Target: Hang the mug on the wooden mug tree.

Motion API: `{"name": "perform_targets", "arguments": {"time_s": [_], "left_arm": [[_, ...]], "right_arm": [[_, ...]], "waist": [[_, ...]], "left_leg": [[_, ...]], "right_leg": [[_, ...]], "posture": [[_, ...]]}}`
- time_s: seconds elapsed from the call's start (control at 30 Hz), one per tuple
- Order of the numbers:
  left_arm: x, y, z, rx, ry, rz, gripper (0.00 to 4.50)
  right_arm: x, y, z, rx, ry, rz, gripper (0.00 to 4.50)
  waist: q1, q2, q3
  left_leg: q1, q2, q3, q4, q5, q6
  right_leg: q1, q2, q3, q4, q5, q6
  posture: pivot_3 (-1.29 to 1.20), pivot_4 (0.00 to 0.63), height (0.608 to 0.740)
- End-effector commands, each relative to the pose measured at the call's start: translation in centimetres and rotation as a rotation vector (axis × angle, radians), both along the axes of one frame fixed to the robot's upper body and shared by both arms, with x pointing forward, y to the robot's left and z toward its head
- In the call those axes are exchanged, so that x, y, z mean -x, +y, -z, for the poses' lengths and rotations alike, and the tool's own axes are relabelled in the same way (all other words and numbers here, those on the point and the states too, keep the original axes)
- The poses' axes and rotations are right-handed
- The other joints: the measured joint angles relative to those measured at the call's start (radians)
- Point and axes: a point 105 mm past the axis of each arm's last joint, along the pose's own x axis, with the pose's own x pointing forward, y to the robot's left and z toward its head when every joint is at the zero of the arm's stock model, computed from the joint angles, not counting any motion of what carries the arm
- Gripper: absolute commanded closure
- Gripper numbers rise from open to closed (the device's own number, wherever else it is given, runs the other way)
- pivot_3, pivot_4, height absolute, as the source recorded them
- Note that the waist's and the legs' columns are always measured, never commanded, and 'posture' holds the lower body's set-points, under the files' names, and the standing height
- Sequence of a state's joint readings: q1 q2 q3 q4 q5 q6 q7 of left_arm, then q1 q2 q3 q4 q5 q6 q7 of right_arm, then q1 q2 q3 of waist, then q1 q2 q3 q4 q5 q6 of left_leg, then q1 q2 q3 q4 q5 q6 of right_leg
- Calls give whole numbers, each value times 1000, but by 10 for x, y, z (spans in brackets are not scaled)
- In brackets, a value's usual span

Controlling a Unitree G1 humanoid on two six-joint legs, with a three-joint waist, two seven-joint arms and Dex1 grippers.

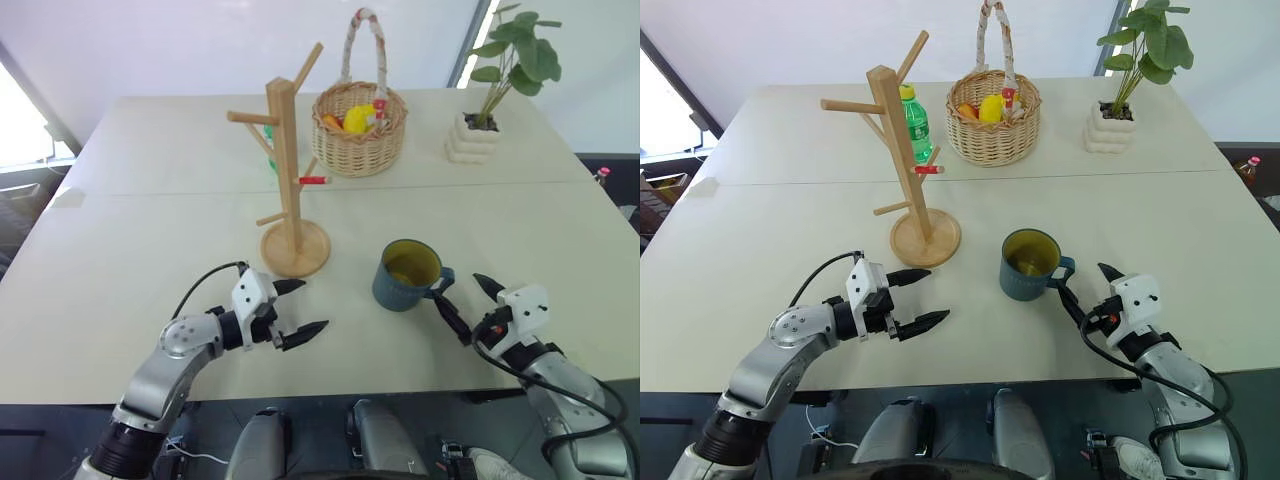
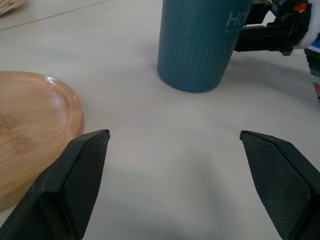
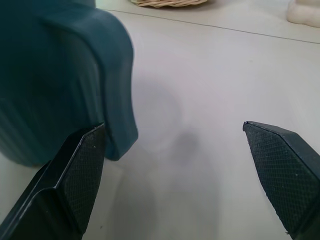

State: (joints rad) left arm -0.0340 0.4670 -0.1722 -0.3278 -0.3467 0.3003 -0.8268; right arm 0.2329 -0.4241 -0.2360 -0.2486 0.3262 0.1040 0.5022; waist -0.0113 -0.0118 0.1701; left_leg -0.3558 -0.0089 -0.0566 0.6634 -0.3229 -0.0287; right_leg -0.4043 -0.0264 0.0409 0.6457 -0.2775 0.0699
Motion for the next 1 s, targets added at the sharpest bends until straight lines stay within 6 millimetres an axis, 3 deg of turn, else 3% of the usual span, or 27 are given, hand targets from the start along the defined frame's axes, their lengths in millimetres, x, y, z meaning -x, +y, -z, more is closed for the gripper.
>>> {"name": "perform_targets", "arguments": {"time_s": [0.03,0.1,0.2,0.43,0.6,0.7,0.8,1.0], "left_arm": [[6,-3,-13,29,-39,31,0],[7,-4,-14,31,-39,34,0],[8,-6,-14,33,-37,33,0],[8,-5,-14,34,-35,19,0],[9,2,-10,38,-17,-19,0],[5,11,-4,31,-15,-73,0],[-5,24,-2,20,-32,-137,0],[-15,38,-10,21,-84,-191,0]], "right_arm": [[-5,1,-5,-5,-34,16,48],[-8,2,-3,-19,-33,25,48],[-10,7,0,-30,-29,17,864],[-10,17,-1,-55,-34,-19,4442],[-9,28,-12,-20,-59,-64,4442],[-10,53,-27,152,-99,-210,4442],[-13,84,-54,374,-196,-391,4442],[-29,120,-118,510,-367,-473,4442]], "waist": [[0,0,0],[0,0,0],[0,0,0],[0,0,0],[-1,0,0],[-3,1,0],[-4,1,0],[1,0,1]], "left_leg": [[0,0,0,0,0,0],[0,0,0,0,0,0],[0,0,0,0,0,0],[0,0,0,0,0,0],[0,0,0,0,0,0],[0,0,0,0,0,0],[1,0,0,1,0,0],[0,0,-2,1,0,0]], "right_leg": [[0,0,0,0,0,0],[0,0,0,0,0,0],[0,0,0,0,0,0],[0,0,0,0,0,0],[0,0,0,0,0,0],[0,0,0,0,0,0],[0,1,0,0,0,0],[0,1,-1,1,0,0]], "posture": [[0,150,740],[0,150,740],[0,150,740],[0,150,740],[0,150,740],[0,150,740],[0,150,740],[0,150,740]]}}
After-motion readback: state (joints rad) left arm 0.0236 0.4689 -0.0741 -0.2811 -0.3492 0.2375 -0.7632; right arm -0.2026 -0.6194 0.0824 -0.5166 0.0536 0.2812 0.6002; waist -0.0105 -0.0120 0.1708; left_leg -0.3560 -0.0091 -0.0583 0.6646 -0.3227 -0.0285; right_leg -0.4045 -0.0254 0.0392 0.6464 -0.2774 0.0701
